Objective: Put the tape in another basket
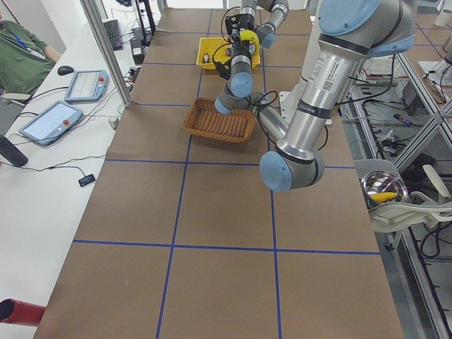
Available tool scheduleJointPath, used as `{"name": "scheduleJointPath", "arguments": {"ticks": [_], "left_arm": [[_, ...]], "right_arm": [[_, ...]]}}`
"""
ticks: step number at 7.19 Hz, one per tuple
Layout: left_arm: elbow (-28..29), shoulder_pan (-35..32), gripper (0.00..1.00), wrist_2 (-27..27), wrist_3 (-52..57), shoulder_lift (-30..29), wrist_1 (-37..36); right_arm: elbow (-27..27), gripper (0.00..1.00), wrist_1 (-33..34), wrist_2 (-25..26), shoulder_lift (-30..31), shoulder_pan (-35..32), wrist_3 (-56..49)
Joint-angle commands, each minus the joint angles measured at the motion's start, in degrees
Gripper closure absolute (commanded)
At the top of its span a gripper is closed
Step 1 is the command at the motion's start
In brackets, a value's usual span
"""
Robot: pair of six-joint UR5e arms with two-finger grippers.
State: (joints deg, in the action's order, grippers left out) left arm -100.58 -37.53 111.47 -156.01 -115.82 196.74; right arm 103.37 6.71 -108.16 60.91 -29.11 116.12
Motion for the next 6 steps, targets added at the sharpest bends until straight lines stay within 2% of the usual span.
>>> {"name": "scheduleJointPath", "arguments": {"ticks": [1,3,4,5,6], "left_arm": [[0.0,0.0,1.0,0.3,-0.2,0.2,1.0],[0.6,0.0,1.0,0.2,0.1,0.3,1.6],[0.8,0.0,1.0,0.1,0.4,0.3,1.0],[2.3,0.1,1.0,0.1,2.5,0.2,-0.6],[2.5,0.3,1.0,0.2,12.1,0.2,-7.4]], "right_arm": [[0.1,0.0,-0.7,-0.6,1.0,-0.6,0.2],[-0.5,0.0,-0.1,-9.8,3.2,-7.5,-3.2],[-3.3,0.0,1.4,-17.2,2.9,-14.2,-6.6],[-3.9,0.0,7.5,-22.2,3.0,-19.0,-13.2],[-3.7,0.0,16.1,-25.9,2.7,-21.8,-20.9]]}}
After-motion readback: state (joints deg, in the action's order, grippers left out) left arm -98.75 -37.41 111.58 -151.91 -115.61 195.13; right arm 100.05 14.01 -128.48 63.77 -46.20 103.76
